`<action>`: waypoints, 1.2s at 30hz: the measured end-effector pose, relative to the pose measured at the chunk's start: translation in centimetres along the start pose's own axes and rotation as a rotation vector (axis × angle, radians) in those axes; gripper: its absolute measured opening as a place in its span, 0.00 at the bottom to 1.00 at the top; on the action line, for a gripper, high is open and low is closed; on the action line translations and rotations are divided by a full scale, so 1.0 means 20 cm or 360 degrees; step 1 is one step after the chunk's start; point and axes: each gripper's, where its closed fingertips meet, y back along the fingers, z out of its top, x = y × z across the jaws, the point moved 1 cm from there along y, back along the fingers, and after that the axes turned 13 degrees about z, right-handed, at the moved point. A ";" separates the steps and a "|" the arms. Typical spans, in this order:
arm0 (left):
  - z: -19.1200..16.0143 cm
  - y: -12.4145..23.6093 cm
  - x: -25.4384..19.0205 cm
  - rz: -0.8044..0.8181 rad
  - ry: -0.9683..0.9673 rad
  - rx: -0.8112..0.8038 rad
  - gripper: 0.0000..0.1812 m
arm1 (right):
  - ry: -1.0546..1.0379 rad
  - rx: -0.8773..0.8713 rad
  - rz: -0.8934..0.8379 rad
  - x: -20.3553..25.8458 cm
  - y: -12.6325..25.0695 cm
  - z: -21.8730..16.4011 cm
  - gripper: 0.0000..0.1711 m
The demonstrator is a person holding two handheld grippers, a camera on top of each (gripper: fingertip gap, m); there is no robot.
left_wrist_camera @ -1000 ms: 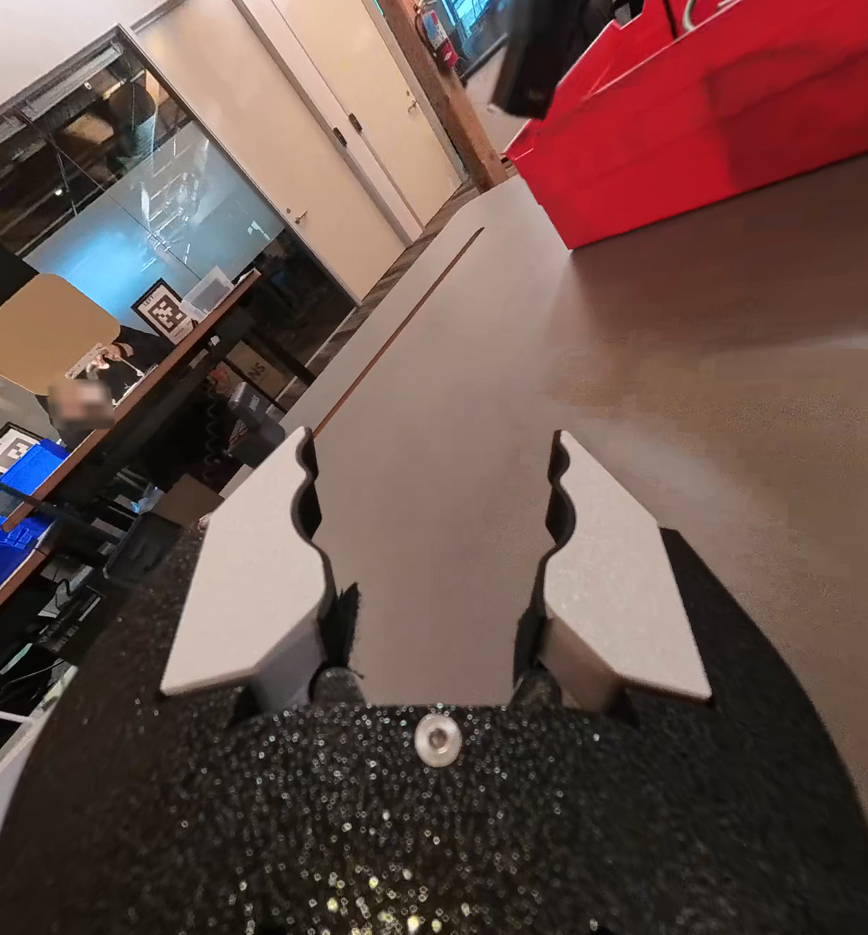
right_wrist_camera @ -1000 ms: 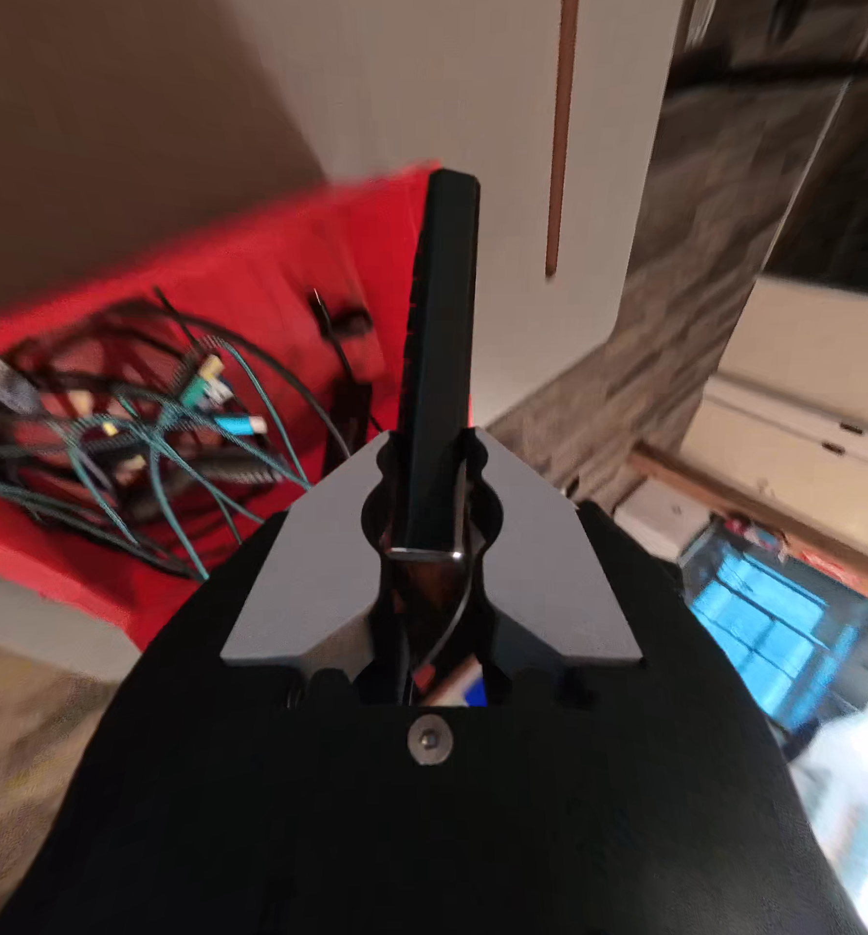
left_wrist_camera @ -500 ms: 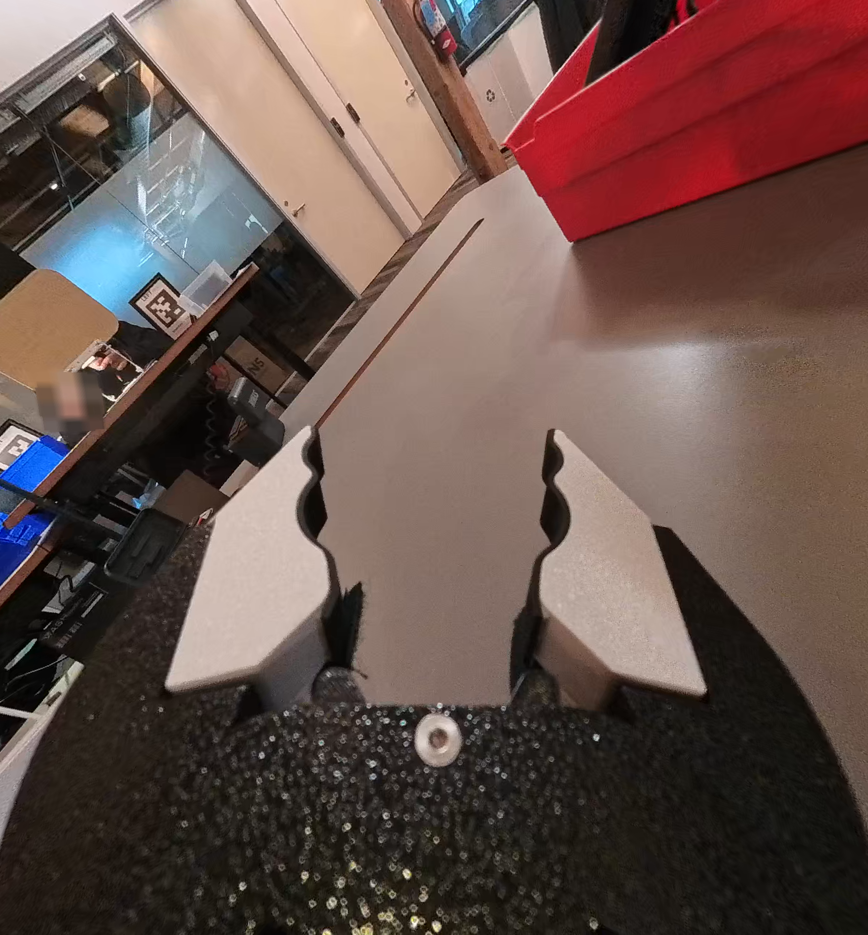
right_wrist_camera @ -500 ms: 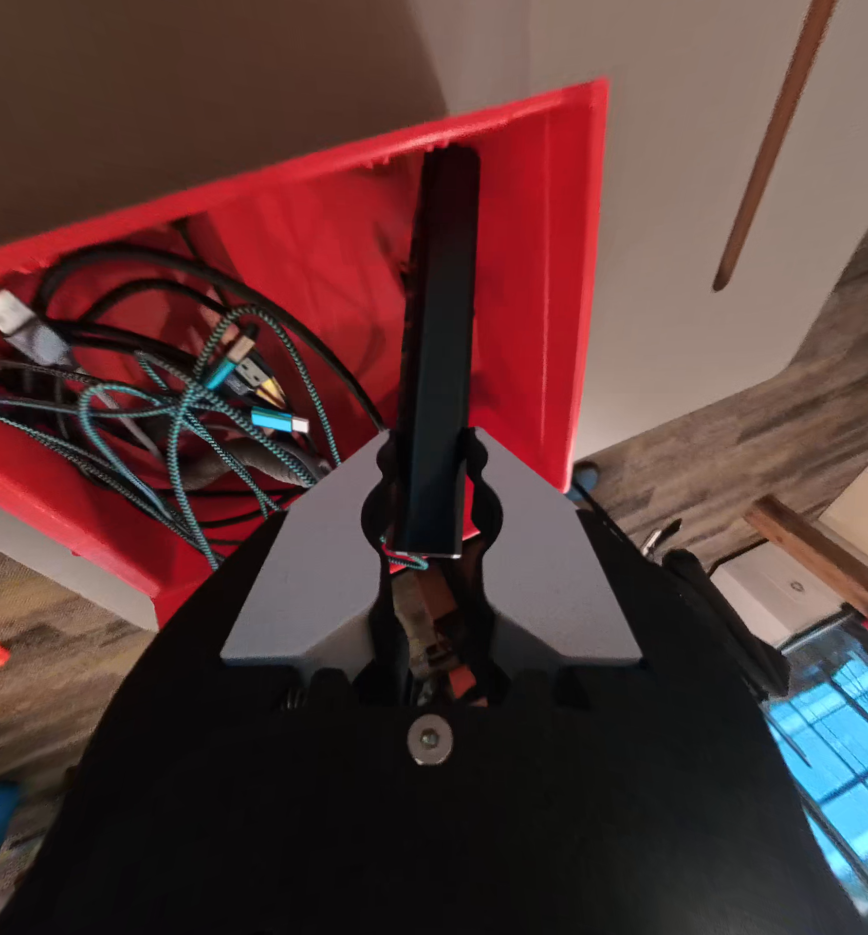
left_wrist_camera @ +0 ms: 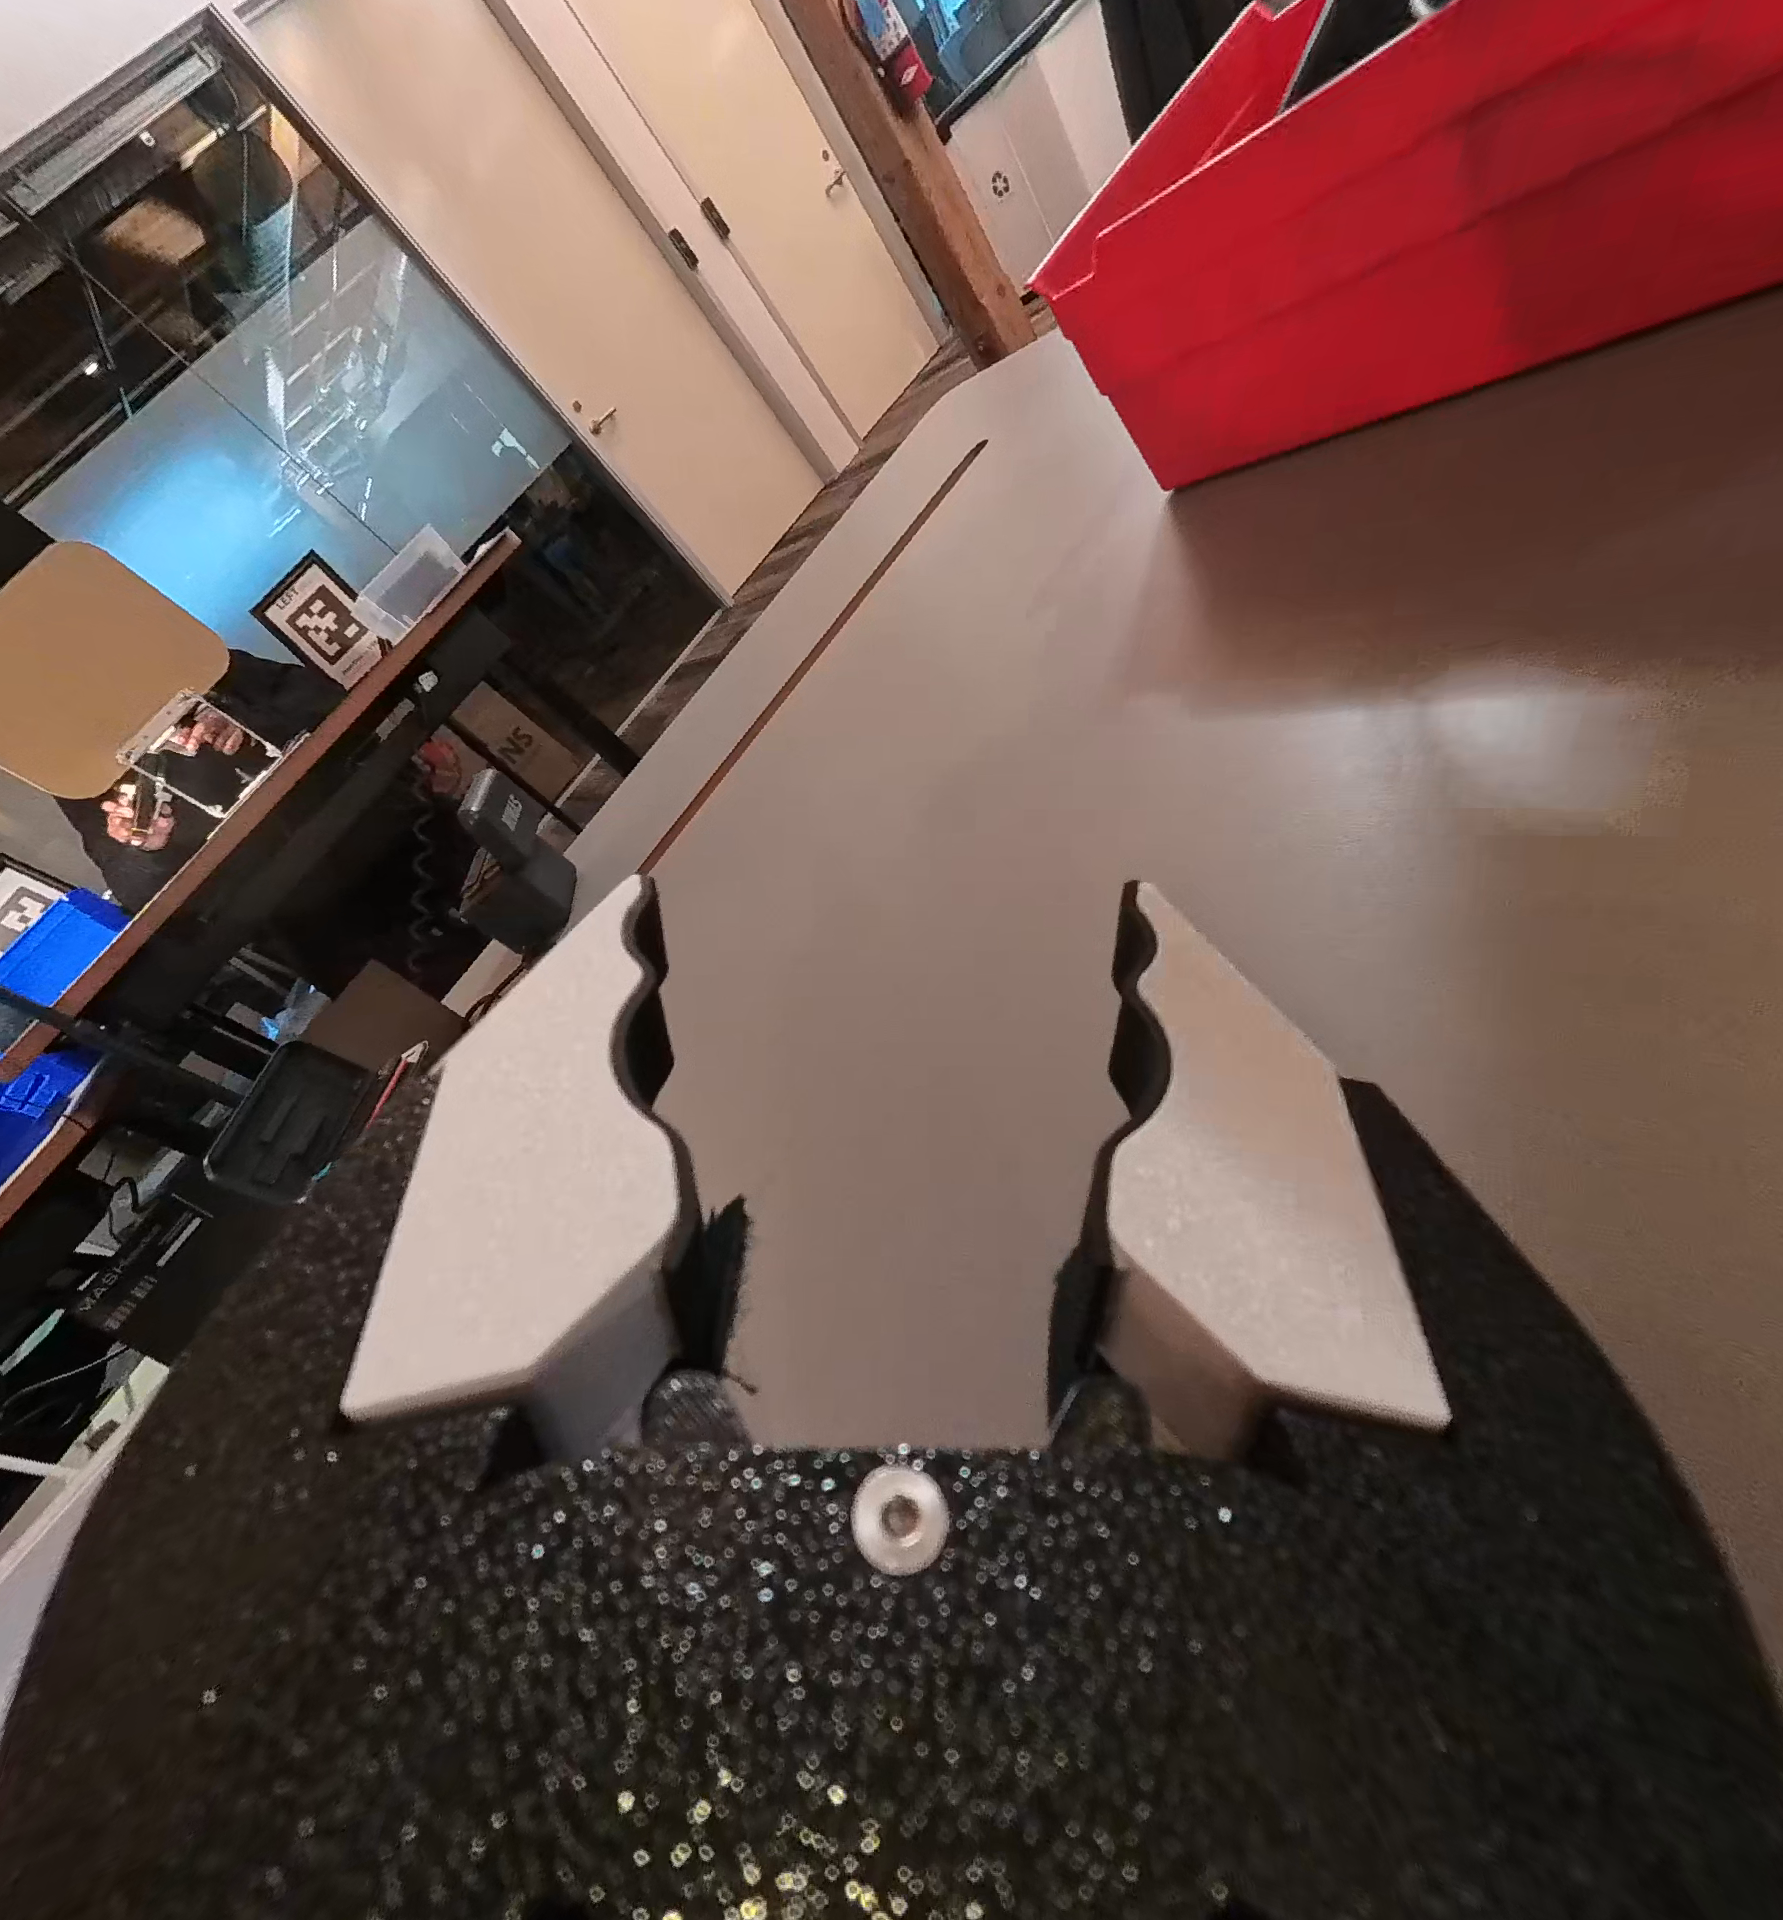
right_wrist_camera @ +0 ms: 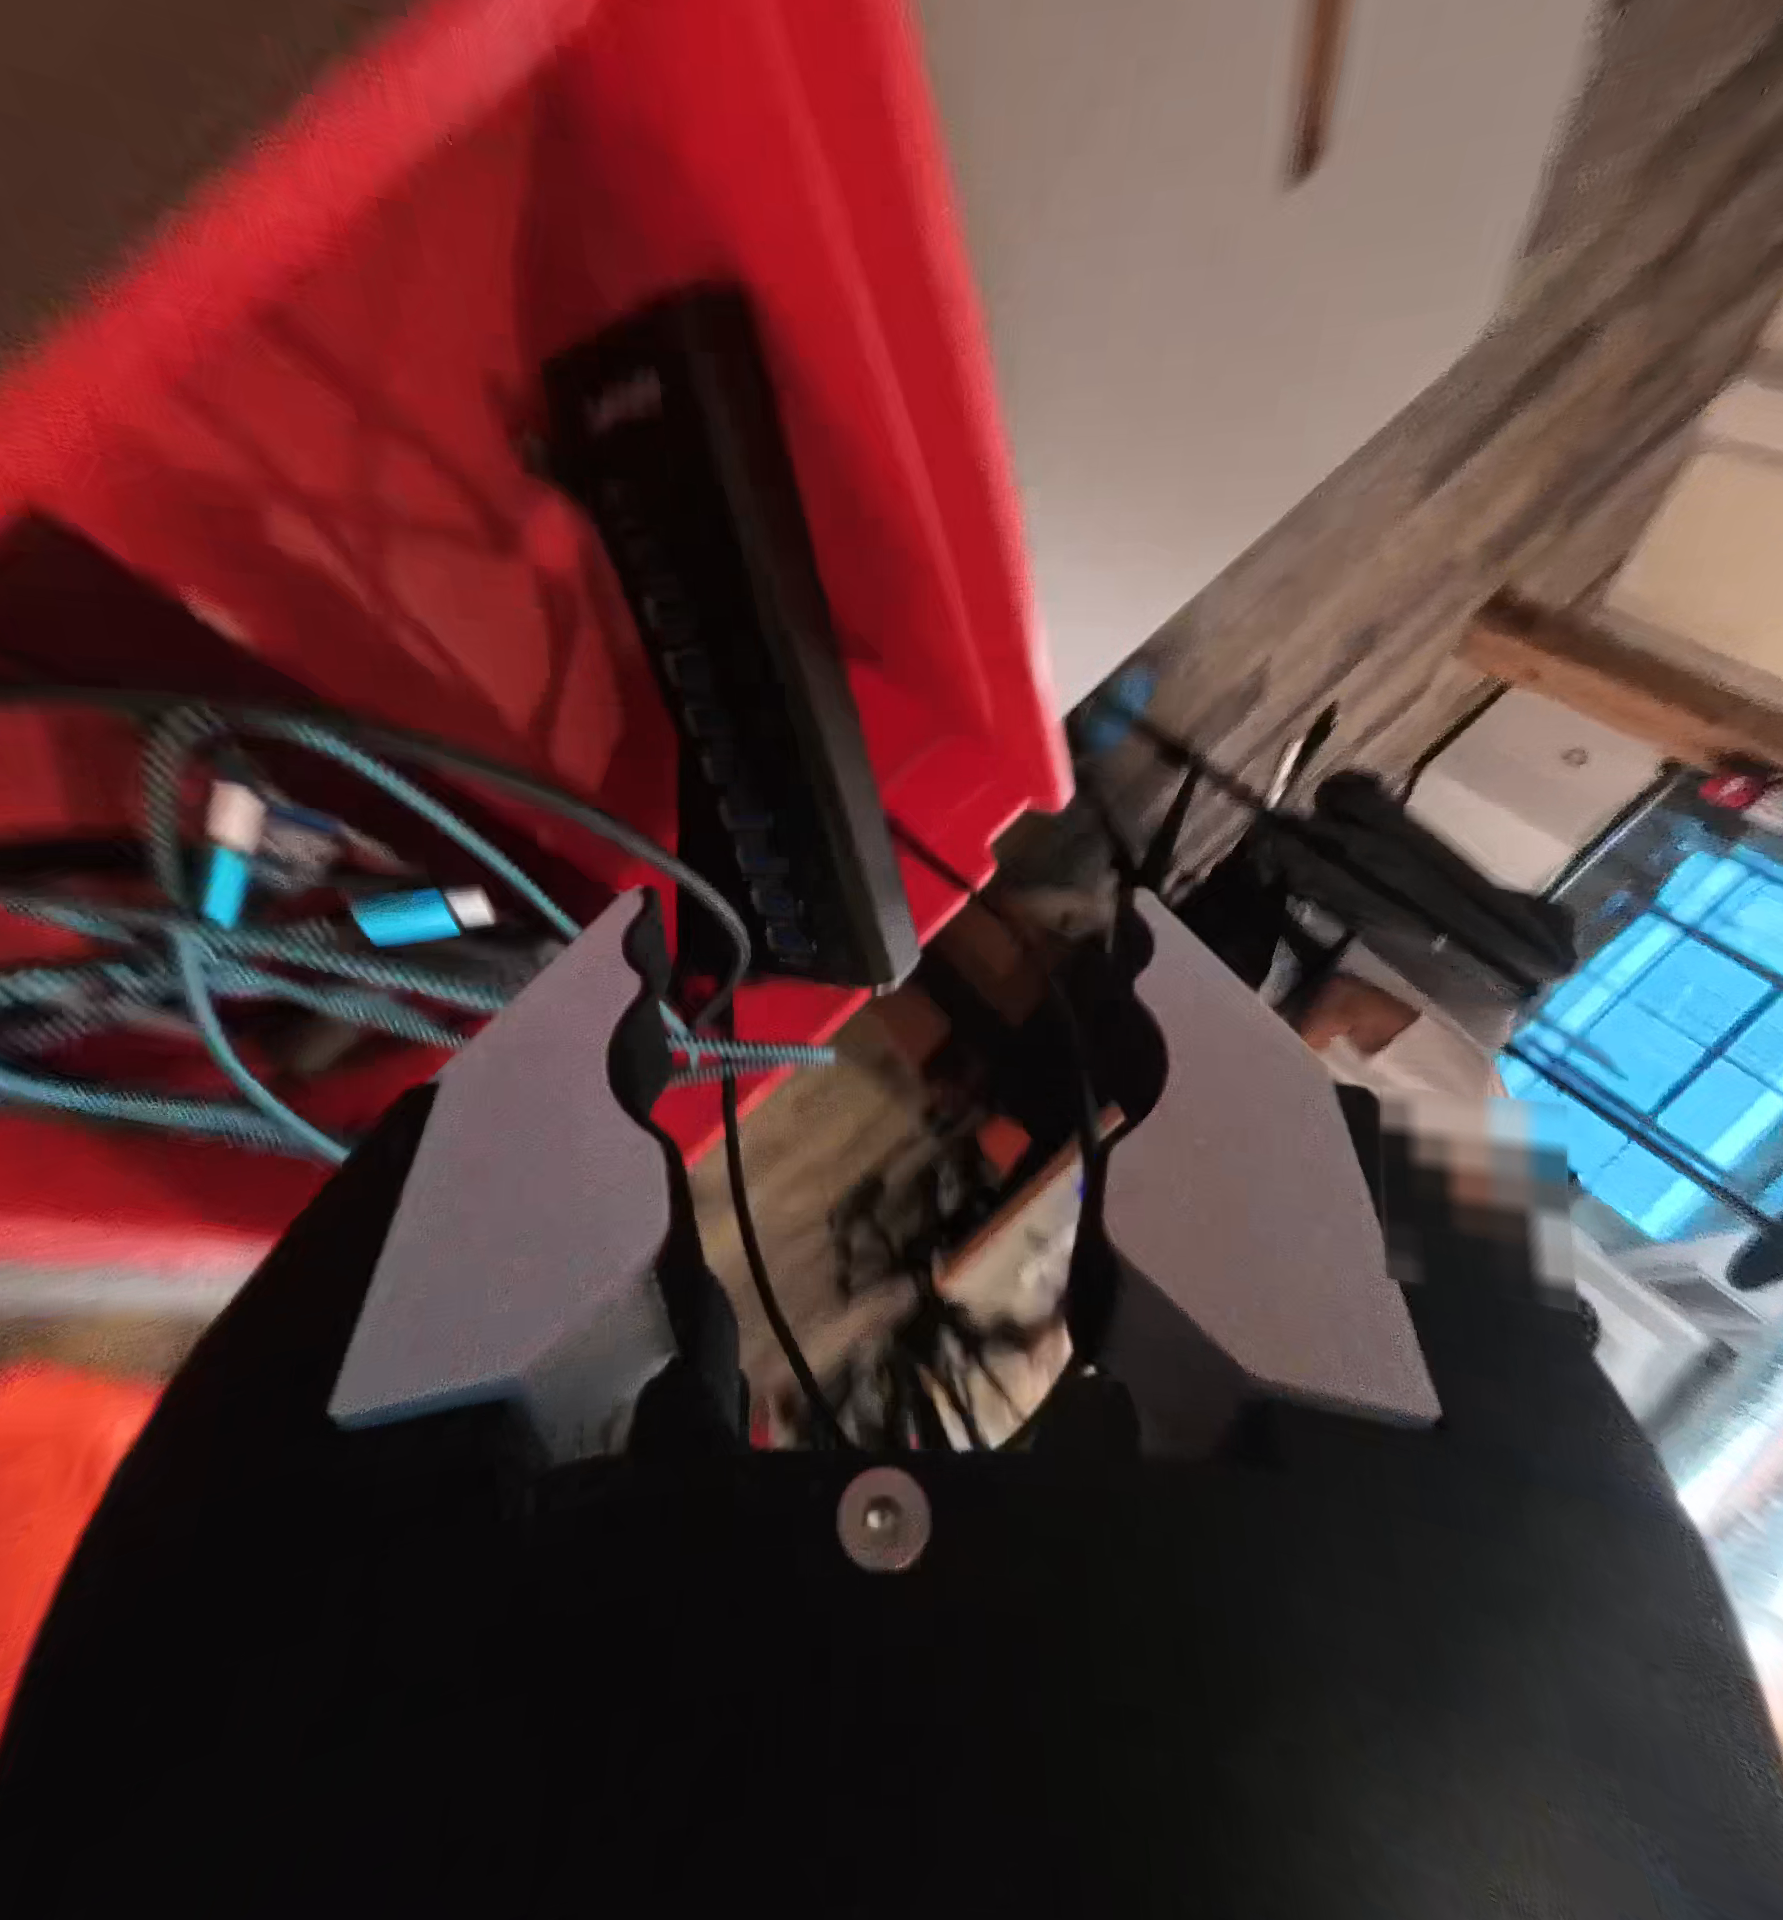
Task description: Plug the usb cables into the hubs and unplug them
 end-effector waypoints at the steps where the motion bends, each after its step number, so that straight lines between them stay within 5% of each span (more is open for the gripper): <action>1: 0.00 0.00 0.00 0.0003 -0.0002 -0.0002 0.47 | -0.0032 -0.0189 -0.0060 0.02 0.08 0.08 0.50; 6: -0.01 0.00 0.00 -0.0002 0.0006 0.0009 0.48 | -0.0166 -0.1268 -0.0202 0.29 0.52 0.40 0.60; 12: -0.06 -0.03 0.03 -0.0026 0.0390 0.0156 0.69 | -0.0618 -0.2010 -0.0549 0.41 0.82 0.10 0.63; 14: -0.09 -0.03 0.04 -0.0072 0.0508 0.0194 0.78 | -0.0810 -0.2054 -0.0684 0.37 0.82 -0.10 0.74; 15: -0.09 -0.03 0.05 -0.0080 0.0518 0.0187 0.83 | -0.0926 -0.2050 -0.0809 0.33 0.81 -0.22 0.87; 20: -0.04 0.00 0.03 -0.0130 0.0515 0.0136 0.87 | -0.1345 -0.1999 -0.0980 0.28 0.65 -0.74 0.93; 22: -0.02 0.01 0.02 -0.0135 0.0478 0.0164 0.87 | -0.1442 -0.1975 -0.0850 0.31 0.51 -0.85 0.91; 24: 0.01 0.05 0.04 -0.0115 0.0448 0.0225 0.84 | -0.1485 -0.1819 -0.0564 0.35 0.31 -0.90 0.76; 29: 0.00 0.27 0.19 0.0134 0.0422 0.0574 0.77 | -0.1642 -0.1588 -0.0156 0.42 -0.03 -0.96 0.73; 32: -0.12 0.48 0.30 0.0334 0.0449 0.0810 0.74 | -0.1690 -0.1604 0.0014 0.43 -0.16 -0.94 0.72; 36: -0.37 0.76 0.41 0.0544 0.0477 0.1268 0.74 | -0.1677 -0.1583 0.0265 0.50 -0.28 -0.88 0.59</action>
